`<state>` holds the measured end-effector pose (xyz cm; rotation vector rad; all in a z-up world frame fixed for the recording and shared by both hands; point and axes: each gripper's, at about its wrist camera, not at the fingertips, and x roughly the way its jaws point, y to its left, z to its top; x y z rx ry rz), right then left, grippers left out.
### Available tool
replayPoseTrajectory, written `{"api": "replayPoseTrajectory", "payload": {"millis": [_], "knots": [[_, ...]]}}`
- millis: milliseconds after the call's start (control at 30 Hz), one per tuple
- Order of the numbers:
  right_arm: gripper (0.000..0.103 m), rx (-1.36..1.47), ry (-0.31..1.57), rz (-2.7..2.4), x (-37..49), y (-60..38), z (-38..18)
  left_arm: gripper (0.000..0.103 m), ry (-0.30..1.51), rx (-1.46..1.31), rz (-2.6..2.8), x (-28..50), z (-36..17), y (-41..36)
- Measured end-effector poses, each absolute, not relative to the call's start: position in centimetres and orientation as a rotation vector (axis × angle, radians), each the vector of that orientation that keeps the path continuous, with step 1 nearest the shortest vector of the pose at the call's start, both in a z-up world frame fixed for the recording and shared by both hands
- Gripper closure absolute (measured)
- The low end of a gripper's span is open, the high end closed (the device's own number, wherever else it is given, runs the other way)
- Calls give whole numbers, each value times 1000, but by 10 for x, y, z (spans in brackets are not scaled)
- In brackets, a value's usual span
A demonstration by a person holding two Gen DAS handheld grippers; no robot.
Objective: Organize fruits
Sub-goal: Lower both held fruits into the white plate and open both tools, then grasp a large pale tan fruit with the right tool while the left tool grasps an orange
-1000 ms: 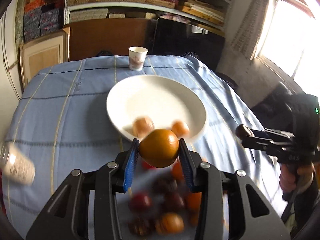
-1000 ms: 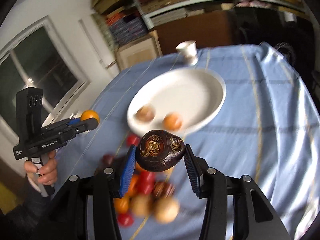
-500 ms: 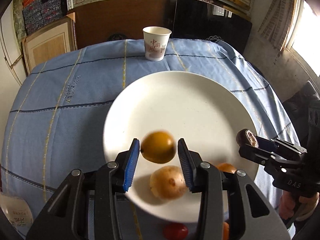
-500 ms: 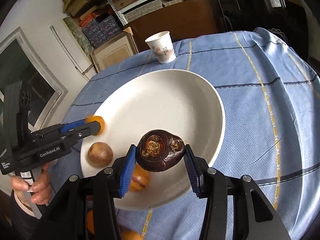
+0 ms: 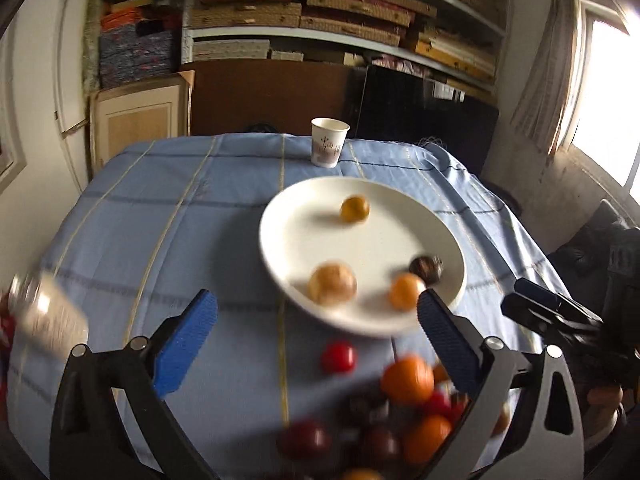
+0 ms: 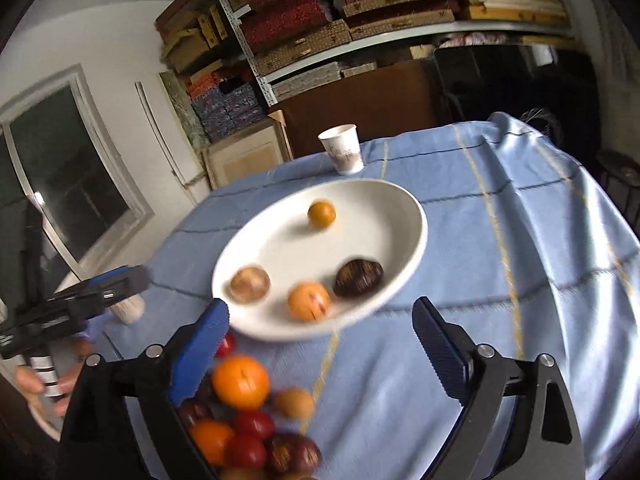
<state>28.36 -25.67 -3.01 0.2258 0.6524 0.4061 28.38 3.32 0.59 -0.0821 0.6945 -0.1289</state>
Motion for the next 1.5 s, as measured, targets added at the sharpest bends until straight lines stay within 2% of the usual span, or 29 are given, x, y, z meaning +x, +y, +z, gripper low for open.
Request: {"api": "replayPoseTrajectory", "payload": {"millis": [200,367,533,700,1067,1100,1267,1400,1500], "knots": [[6,158,715,356,254,-246,-47,4,721,-55,-49,233,-27,39],[4,237,762,404,240,-250,-54,4,684,13,-4,206,-34,37],[4,308,806,405,239,-259,-60,4,706,48,65,200,-44,46],[4,359,844,426,245,-264,-65,4,729,-72,83,201,-46,73],[4,159,847,505,237,-247,-59,4,745,-101,44,202,-46,75],[4,119,848,515,234,-244,-58,4,746,-98,43,202,-46,74],[20,-17,888,551,225,-235,-68,4,755,-95,20,203,-46,71],[23,-28,905,564,221,-235,-74,4,750,-89,21,203,-46,70],[34,17,930,602,223,-239,-76,4,759,-93,22,205,-47,71]]}}
